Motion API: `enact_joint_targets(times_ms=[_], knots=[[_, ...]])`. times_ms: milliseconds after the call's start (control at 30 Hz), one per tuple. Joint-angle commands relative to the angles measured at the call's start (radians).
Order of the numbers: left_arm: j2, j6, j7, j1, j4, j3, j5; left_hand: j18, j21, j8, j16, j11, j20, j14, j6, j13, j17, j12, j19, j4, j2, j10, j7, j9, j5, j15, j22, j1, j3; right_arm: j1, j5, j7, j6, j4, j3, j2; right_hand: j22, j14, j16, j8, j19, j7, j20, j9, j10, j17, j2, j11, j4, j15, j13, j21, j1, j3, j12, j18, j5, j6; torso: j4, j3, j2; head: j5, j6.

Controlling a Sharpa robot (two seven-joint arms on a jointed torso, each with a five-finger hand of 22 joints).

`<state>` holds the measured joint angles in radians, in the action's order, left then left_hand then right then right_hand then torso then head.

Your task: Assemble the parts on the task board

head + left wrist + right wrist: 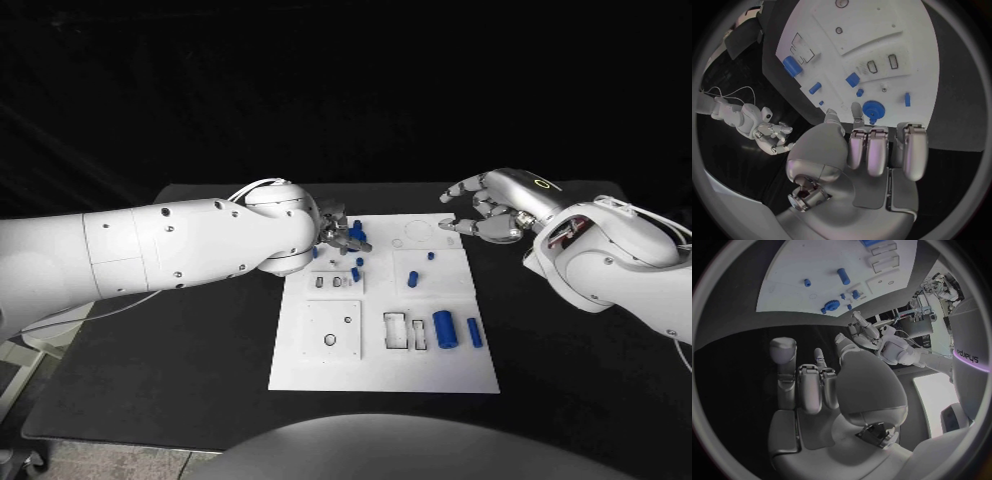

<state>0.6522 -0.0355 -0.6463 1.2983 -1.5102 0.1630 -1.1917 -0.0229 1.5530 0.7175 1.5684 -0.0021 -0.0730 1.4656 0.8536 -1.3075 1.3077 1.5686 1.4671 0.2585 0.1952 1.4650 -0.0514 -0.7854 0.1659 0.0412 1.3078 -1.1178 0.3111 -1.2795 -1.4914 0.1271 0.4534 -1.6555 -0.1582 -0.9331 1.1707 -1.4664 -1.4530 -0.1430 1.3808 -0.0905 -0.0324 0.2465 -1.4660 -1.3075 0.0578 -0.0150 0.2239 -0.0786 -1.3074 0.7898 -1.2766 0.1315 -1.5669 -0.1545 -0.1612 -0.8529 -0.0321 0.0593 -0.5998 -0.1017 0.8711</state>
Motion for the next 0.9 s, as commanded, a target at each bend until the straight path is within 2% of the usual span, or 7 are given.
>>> enact_joint_targets(times_ms=[33, 167, 233, 400, 533, 633, 900], knots=[[-0.013, 0.060, -0.030, -0.010, 0.021, 0.000, -0.016, 0.010, 0.000, -0.010, 0.002, -0.009, 0.010, 0.105, 0.007, -0.263, 0.263, 0.002, 0.055, -0.004, -0.002, 0.106, 0.005, -0.002, 0.008, 0.010, 0.218, -0.011, -0.008, 0.005, 0.007, -0.019, 0.016, 0.005, -0.001, 0.000, 0.001, -0.071, -0.003, -0.004, 0.002, 0.001, -0.002, -0.002, -0.105, -0.075, -0.008, 0.006, 0.001, 0.004, -0.263, -0.003, -0.002, 0.001, -0.004, 0.017, -0.008, -0.005, 0.0022, 0.0054, 0.016, -0.002, 0.002], [-0.030, 0.064, -0.032, -0.027, 0.045, 0.000, -0.017, 0.009, -0.002, -0.033, 0.002, -0.011, 0.012, 0.105, 0.019, -0.263, 0.263, 0.002, 0.051, -0.007, -0.001, 0.106, 0.006, 0.000, 0.014, 0.012, 0.215, -0.016, -0.016, 0.014, 0.012, -0.024, 0.019, 0.013, -0.002, 0.002, 0.002, -0.071, -0.003, -0.004, 0.002, 0.001, -0.002, -0.003, -0.105, -0.075, -0.009, 0.006, 0.001, 0.004, -0.263, -0.003, -0.003, 0.002, -0.004, 0.017, -0.012, -0.005, 0.0040, 0.0075, 0.025, 0.000, 0.002], [-0.043, 0.062, -0.032, -0.042, 0.060, 0.000, -0.017, 0.009, -0.003, -0.044, 0.002, -0.011, 0.012, 0.105, 0.025, -0.263, 0.263, 0.002, 0.051, -0.008, -0.001, 0.106, 0.007, 0.002, 0.016, 0.012, 0.214, -0.018, -0.020, 0.018, 0.014, -0.028, 0.020, 0.019, -0.002, 0.004, 0.002, -0.071, -0.003, -0.003, 0.003, 0.000, -0.002, -0.004, -0.105, -0.075, -0.011, 0.006, 0.001, 0.004, -0.263, -0.003, -0.005, 0.002, -0.004, 0.017, -0.016, -0.005, 0.0043, 0.0083, 0.028, 0.002, 0.002], [-0.064, 0.055, -0.032, -0.064, 0.086, -0.001, -0.017, 0.008, -0.003, -0.061, 0.002, -0.013, 0.014, 0.105, 0.040, -0.263, 0.263, 0.002, 0.050, -0.010, 0.000, 0.106, 0.008, 0.002, 0.018, 0.014, 0.213, -0.021, -0.026, 0.026, 0.018, -0.032, 0.019, 0.026, -0.003, 0.005, 0.003, -0.071, -0.003, -0.003, 0.003, 0.000, -0.002, -0.005, -0.105, -0.074, -0.013, 0.006, 0.000, 0.004, -0.263, -0.004, -0.007, 0.003, -0.004, 0.017, -0.023, -0.006, 0.0039, 0.0072, 0.032, 0.005, 0.002], [-0.074, 0.056, -0.033, -0.077, 0.102, -0.002, -0.015, 0.008, -0.004, -0.066, 0.002, -0.014, 0.014, 0.105, 0.049, -0.263, 0.263, 0.002, 0.049, -0.008, 0.000, 0.106, 0.010, 0.001, 0.018, 0.014, 0.212, -0.019, -0.028, 0.030, 0.020, -0.033, 0.017, 0.026, -0.003, 0.002, 0.003, -0.071, -0.003, -0.003, 0.003, -0.001, -0.002, -0.006, -0.104, -0.074, -0.014, 0.006, -0.001, 0.004, -0.262, -0.004, -0.007, 0.004, -0.003, 0.017, -0.025, -0.006, 0.0030, 0.0076, 0.032, 0.008, 0.002], [-0.081, 0.055, -0.033, -0.084, 0.112, -0.002, -0.013, 0.007, -0.006, -0.072, 0.002, -0.014, 0.015, 0.105, 0.052, -0.263, 0.263, 0.002, 0.044, -0.006, 0.001, 0.106, 0.010, 0.000, 0.018, 0.015, 0.208, -0.016, -0.030, 0.031, 0.020, -0.033, 0.017, 0.026, -0.004, 0.000, 0.003, -0.071, -0.003, -0.003, 0.003, -0.001, -0.002, -0.006, -0.103, -0.074, -0.014, 0.007, 0.000, 0.004, -0.262, -0.004, -0.007, 0.004, -0.002, 0.017, -0.026, -0.006, 0.0047, 0.0082, 0.032, 0.011, 0.002], [-0.097, 0.048, -0.031, -0.096, 0.131, -0.003, -0.008, 0.003, -0.012, -0.100, 0.002, -0.014, 0.016, 0.105, 0.058, -0.263, 0.263, 0.002, 0.032, -0.007, 0.003, 0.106, 0.009, -0.001, 0.031, 0.015, 0.197, -0.019, -0.040, 0.032, 0.022, -0.033, 0.014, 0.028, -0.004, 0.002, 0.003, -0.071, -0.003, -0.003, 0.003, -0.001, -0.002, -0.006, -0.101, -0.074, -0.015, 0.007, 0.000, 0.004, -0.259, -0.004, -0.007, 0.004, 0.000, 0.017, -0.028, -0.007, 0.0050, 0.0082, 0.034, 0.012, 0.002]])
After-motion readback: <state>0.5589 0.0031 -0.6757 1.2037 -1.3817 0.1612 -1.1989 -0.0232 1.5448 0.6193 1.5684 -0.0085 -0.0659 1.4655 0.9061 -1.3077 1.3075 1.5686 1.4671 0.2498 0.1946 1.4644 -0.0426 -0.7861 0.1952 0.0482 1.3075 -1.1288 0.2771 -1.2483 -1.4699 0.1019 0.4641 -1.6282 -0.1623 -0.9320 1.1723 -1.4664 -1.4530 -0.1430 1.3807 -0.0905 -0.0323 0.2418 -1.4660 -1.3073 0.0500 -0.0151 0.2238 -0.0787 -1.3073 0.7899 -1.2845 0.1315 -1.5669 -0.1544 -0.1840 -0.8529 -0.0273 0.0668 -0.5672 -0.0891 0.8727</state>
